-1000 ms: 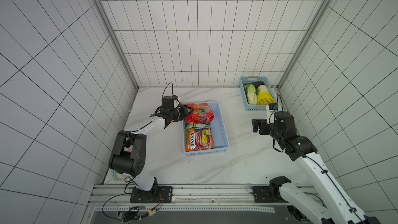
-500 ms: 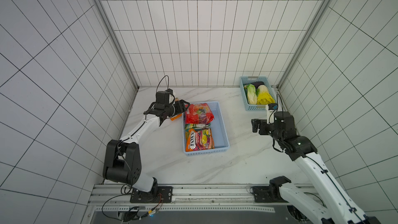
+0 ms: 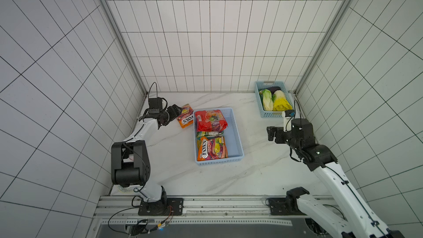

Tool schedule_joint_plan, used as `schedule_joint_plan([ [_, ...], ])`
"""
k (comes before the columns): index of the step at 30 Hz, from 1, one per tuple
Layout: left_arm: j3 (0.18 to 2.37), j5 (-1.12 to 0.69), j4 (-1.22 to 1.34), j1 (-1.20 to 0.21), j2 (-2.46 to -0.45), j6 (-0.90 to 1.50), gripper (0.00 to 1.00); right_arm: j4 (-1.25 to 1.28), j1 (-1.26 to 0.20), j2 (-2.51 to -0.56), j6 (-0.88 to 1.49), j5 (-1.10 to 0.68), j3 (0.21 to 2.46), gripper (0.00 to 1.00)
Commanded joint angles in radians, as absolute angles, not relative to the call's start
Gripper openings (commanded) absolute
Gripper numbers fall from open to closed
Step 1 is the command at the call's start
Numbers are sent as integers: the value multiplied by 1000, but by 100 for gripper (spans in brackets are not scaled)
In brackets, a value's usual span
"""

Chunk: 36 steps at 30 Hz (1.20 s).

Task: Put the candies in the basket
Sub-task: Place the candy in the basket, then pick up the candy at the center of the board.

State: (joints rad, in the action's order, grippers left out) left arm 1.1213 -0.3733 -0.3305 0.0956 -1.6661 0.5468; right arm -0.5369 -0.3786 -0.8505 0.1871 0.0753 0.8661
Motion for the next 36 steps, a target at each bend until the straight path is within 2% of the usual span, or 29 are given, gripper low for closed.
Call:
schedule_joint_plan([
  [1, 1139, -400, -322, 114, -1726, 584, 85, -549, -368, -842, 189, 86, 875, 99],
  [16, 1299, -461, -380, 128, -1968, 595, 87, -542, -368, -845, 185, 93, 874, 99],
  [23, 1403, -479, -439, 130, -2099, 589, 83, -540, -367, -840, 183, 93, 874, 99],
  [28, 1460, -481, -473, 130, -2175, 591, 72, -533, -368, -852, 181, 81, 876, 99],
  [33, 1496, -476, -502, 132, -2225, 593, 56, -535, -368, -860, 183, 84, 875, 99],
  [36, 1500, -481, -504, 132, -2236, 591, 41, -543, -366, -858, 182, 98, 880, 99],
])
